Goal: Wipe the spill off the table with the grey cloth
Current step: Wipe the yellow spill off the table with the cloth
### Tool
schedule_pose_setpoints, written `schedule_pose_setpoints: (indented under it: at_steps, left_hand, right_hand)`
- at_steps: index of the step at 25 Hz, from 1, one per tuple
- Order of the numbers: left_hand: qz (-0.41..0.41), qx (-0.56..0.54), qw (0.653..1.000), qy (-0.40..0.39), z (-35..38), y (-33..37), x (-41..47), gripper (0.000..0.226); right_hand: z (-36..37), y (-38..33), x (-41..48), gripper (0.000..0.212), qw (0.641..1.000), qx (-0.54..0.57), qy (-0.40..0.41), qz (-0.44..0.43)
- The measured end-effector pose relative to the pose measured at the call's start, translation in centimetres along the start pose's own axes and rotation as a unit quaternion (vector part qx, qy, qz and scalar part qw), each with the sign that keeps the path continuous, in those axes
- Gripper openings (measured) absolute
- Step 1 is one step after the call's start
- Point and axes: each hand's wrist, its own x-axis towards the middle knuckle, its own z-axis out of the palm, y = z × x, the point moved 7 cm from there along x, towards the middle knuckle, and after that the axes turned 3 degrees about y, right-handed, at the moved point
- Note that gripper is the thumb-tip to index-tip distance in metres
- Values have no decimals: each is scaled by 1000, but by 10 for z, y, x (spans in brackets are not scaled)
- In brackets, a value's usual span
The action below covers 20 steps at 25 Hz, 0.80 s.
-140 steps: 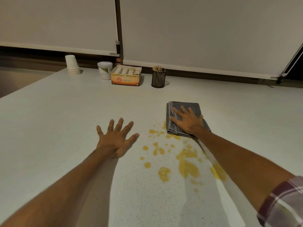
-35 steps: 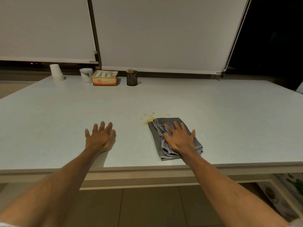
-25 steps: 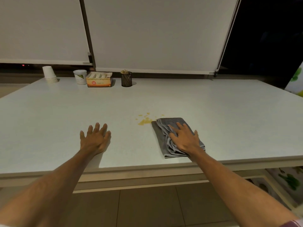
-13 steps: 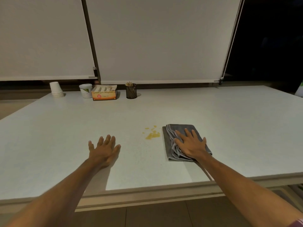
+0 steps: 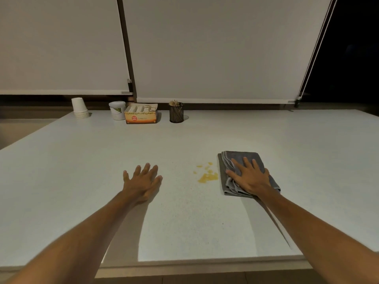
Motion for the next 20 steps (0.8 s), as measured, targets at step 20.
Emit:
schedule_pose_setpoints:
  at_steps: [20]
  left_hand:
    - [-5, -13, 1000, 19, 19, -14, 36, 68]
  right_hand:
    - [6, -37, 58, 57, 999, -9, 10, -37]
